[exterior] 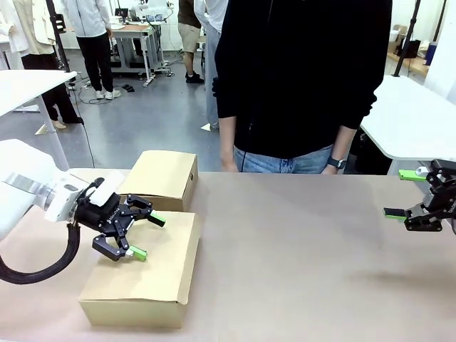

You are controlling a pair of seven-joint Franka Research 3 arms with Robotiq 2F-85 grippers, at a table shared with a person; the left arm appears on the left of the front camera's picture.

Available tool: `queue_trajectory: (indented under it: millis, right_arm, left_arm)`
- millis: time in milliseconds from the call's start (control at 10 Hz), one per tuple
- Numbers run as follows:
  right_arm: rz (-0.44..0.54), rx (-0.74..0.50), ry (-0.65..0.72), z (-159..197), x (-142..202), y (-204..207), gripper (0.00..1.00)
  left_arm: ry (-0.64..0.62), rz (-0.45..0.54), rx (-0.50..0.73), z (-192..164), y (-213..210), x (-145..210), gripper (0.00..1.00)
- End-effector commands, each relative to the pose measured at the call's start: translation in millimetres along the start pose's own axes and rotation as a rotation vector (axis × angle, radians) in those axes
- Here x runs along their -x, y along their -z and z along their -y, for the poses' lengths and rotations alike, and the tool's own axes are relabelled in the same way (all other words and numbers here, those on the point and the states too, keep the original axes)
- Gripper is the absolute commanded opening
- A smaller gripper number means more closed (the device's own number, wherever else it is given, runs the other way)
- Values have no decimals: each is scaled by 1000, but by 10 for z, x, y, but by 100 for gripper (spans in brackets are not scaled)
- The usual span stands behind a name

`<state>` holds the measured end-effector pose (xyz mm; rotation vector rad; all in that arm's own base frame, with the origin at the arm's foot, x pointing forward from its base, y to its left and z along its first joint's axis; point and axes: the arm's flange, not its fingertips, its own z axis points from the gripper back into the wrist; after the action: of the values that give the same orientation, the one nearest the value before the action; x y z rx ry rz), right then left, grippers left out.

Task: Place items inside the box.
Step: Close the lid of the Mailer Box closest to the robot.

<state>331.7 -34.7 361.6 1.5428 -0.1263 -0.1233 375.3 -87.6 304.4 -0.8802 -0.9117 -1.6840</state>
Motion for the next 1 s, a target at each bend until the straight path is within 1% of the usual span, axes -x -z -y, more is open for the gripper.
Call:
queue_trajectory:
  millis: [0, 200, 300, 400, 500, 600, 700, 800, 900]
  right_arm:
    - [17, -1, 17, -53, -13, 19, 100]
    - [17, -1, 17, -53, -13, 19, 100]
    - [17, -1, 17, -53, -13, 19, 100]
    - [17, -1, 17, -53, -13, 19, 100]
    - [17, -1, 17, -53, -13, 19, 100]
    - [17, -1, 17, -53, -13, 19, 100]
    - [17, -1, 17, -53, -13, 19, 100]
    - [17, -1, 17, -53, -13, 19, 100]
    - [17, -1, 17, -53, -13, 19, 100]
  left_arm:
    - [36, -36, 5, 273, 133, 227, 100]
    - [41, -31, -29, 246, 17, 172, 100]
    - [21, 26, -51, 222, -212, 51, 100]
    - [-44, 78, -56, 252, -468, -61, 100]
    - [-179, 152, -33, 312, -744, -151, 100]
    - [-310, 177, -52, 362, -1016, -192, 100]
    - [-497, 186, -130, 408, -1271, -222, 100]
    - [-648, 235, -107, 447, -1485, -227, 100]
    - [-794, 352, 10, 477, -1730, -196, 100]
